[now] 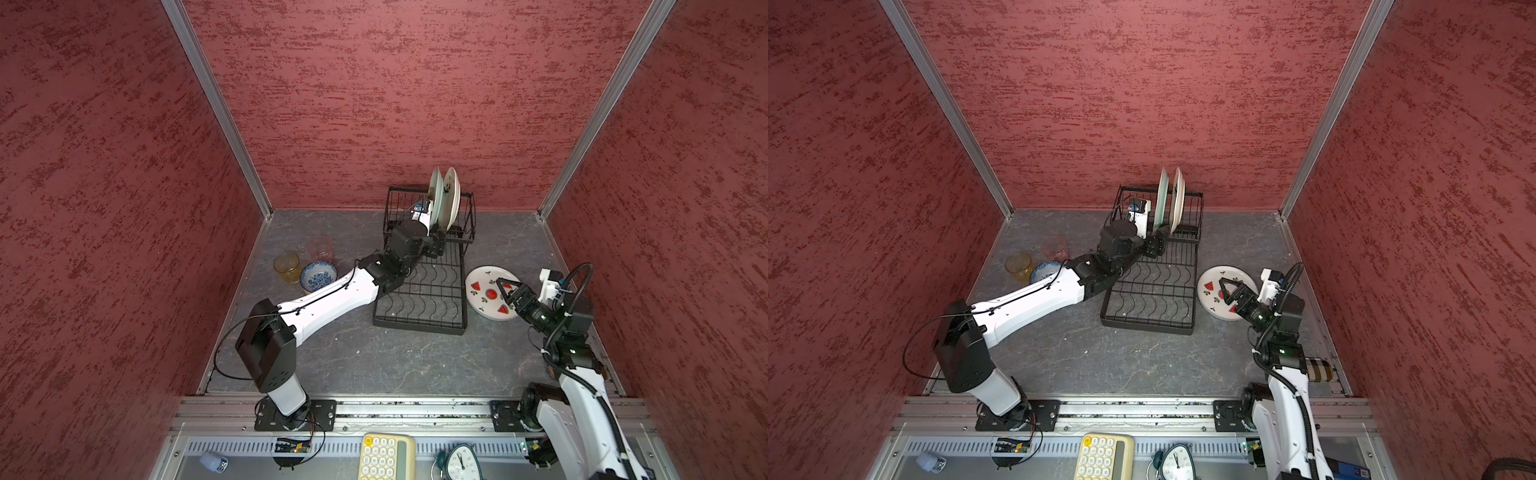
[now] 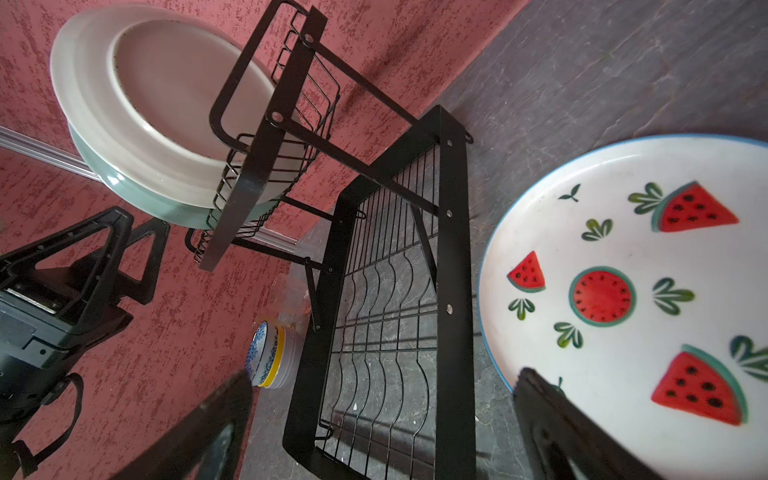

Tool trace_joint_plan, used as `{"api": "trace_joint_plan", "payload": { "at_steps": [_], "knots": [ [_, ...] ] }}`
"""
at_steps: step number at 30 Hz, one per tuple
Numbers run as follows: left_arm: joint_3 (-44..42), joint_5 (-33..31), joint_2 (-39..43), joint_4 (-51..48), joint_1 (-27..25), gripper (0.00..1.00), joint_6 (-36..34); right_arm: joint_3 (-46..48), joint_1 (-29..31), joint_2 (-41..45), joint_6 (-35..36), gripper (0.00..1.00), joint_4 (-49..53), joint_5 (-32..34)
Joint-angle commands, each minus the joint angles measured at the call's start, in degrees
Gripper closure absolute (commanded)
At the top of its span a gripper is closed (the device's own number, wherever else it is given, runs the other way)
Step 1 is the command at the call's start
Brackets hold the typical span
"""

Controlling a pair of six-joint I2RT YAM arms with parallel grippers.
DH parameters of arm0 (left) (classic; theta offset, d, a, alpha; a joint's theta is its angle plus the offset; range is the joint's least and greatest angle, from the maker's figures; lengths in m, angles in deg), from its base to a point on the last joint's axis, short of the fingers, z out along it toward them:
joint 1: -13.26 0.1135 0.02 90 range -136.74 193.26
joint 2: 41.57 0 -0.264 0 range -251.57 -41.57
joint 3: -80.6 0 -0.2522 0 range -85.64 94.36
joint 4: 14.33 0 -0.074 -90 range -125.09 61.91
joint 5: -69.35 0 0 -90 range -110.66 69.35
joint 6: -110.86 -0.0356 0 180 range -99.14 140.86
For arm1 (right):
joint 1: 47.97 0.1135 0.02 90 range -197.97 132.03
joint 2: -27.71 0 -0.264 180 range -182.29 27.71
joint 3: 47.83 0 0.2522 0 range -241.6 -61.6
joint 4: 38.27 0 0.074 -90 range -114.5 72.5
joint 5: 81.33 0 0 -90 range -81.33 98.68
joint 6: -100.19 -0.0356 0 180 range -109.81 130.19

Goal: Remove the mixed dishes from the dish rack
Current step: 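Reach the left gripper up to the plates in the upper rack, then close the left gripper on the rim of the pale green plate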

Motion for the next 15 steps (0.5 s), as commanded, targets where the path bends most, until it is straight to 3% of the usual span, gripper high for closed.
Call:
{"api": "trace_joint_plan", "payload": {
  "at_steps": [1, 15],
  "knots": [
    [1.16, -0.72, -1.28, 1.03, 0.8, 0.27, -0.89, -0.2, -0.3, -0.04, 1.31, 0.01, -0.26, 1.19],
    [3.14, -0.77, -3.75, 2.41, 2.18, 0.38, -1.91, 0.37, -0.33, -0.3, 1.04, 0.01, -0.52, 1.55]
  ]
}}
